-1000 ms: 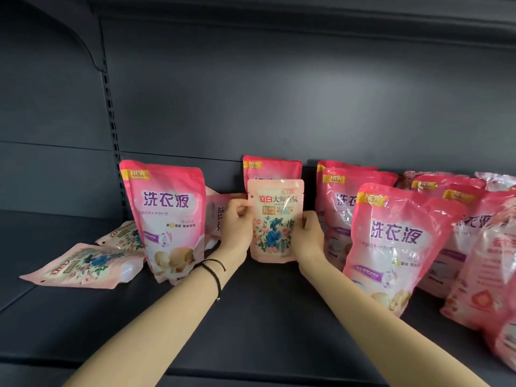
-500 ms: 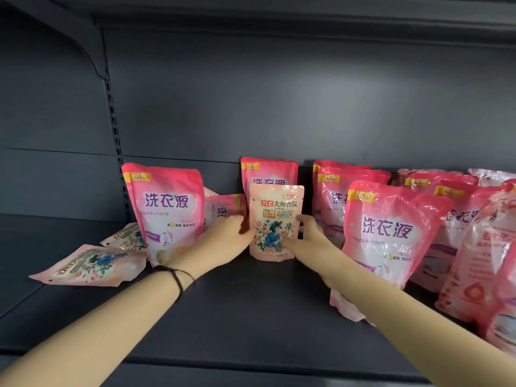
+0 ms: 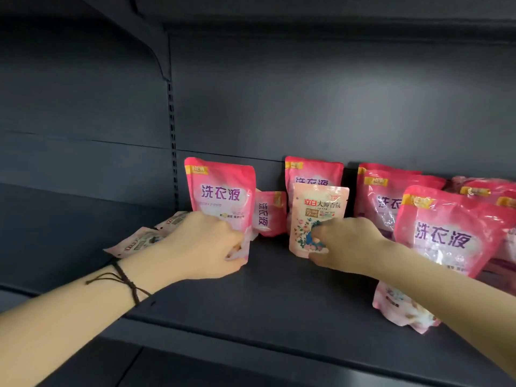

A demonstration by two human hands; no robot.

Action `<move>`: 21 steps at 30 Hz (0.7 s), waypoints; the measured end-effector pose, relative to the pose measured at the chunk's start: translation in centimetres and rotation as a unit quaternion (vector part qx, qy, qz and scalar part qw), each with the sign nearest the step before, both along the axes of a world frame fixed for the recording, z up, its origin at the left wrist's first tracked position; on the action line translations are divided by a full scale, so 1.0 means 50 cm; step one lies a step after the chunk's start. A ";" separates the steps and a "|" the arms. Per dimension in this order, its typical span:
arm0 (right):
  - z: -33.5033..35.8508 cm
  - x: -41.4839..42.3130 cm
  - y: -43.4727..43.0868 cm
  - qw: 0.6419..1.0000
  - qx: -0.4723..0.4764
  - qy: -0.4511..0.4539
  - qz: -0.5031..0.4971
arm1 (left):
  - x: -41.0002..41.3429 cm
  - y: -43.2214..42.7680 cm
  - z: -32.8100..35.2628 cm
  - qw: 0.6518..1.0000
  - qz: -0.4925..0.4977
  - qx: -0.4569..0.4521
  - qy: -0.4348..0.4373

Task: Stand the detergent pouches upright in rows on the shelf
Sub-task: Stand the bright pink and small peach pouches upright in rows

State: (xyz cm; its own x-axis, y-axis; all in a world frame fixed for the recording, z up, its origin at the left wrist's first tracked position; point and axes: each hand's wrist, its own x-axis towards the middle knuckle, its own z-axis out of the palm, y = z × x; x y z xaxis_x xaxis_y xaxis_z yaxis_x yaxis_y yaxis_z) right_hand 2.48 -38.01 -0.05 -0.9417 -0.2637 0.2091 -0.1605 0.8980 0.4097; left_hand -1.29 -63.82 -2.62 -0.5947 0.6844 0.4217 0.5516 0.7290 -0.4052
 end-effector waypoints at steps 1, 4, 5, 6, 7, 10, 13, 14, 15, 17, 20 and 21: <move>0.001 -0.004 -0.014 1.000 0.006 0.011 0.003 | -0.003 -0.022 0.006 1.000 0.010 0.008 -0.004; 0.000 -0.020 -0.071 0.999 0.010 0.045 0.006 | -0.022 -0.083 0.018 0.999 0.029 0.036 -0.011; -0.002 -0.026 -0.092 0.998 0.008 0.057 0.008 | -0.028 -0.103 0.019 0.998 0.034 0.048 -0.009; -0.004 -0.033 -0.113 0.998 0.000 0.067 0.009 | -0.036 -0.120 0.019 0.997 0.037 0.062 -0.006; -0.005 -0.041 -0.132 0.997 -0.015 0.074 0.006 | -0.045 -0.136 0.019 0.996 0.040 0.080 -0.004; -0.007 -0.063 -0.181 0.991 -0.097 0.082 -0.029 | -0.075 -0.166 0.010 0.985 0.055 0.159 -0.024; -0.022 -0.079 -0.208 0.972 -0.197 0.113 -0.065 | -0.105 -0.166 -0.026 0.955 0.093 0.275 -0.054; -0.032 -0.081 -0.213 0.962 -0.233 0.126 -0.069 | -0.113 -0.158 -0.039 0.933 0.091 0.339 -0.085; -0.045 -0.083 -0.216 0.948 -0.282 0.129 -0.070 | -0.119 -0.149 -0.052 0.896 0.070 0.417 -0.139; -0.071 -0.086 -0.229 0.893 -0.433 0.106 -0.060 | -0.129 -0.122 -0.072 0.761 -0.018 0.585 -0.279; -0.107 -0.097 -0.263 0.771 -0.631 0.084 -0.037 | -0.136 -0.085 -0.085 0.536 -0.102 0.725 -0.420; -0.116 -0.100 -0.275 0.730 -0.676 0.092 -0.038 | -0.139 -0.076 -0.089 0.496 -0.109 0.746 -0.432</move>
